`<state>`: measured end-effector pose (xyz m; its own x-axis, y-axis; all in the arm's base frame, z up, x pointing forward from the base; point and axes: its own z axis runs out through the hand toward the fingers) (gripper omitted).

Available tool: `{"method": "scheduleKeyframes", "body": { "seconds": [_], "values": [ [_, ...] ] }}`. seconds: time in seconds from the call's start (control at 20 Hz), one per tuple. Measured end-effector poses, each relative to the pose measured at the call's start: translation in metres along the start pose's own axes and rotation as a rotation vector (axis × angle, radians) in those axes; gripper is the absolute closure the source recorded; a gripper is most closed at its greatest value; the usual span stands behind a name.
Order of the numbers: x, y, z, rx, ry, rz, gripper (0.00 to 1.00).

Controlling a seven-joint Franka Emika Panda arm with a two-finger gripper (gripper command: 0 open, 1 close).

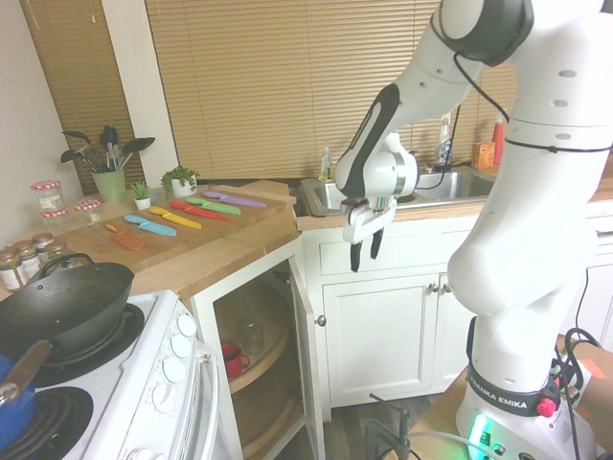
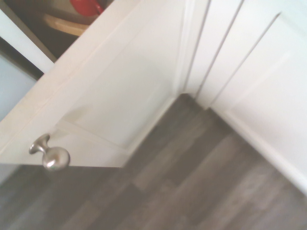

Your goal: Close the cabinet

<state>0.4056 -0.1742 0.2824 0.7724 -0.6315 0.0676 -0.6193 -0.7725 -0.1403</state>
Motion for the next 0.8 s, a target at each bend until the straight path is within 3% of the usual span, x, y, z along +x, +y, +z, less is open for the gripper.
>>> {"method": "scheduleKeyframes", "body": {
  "seconds": [0.75,0.8],
  "values": [
    [0.021,-0.037,0.094,0.033,-0.063,0.035,0.00],
    [0.020,-0.038,0.099,0.033,-0.066,0.037,1.00]
  ]
}}
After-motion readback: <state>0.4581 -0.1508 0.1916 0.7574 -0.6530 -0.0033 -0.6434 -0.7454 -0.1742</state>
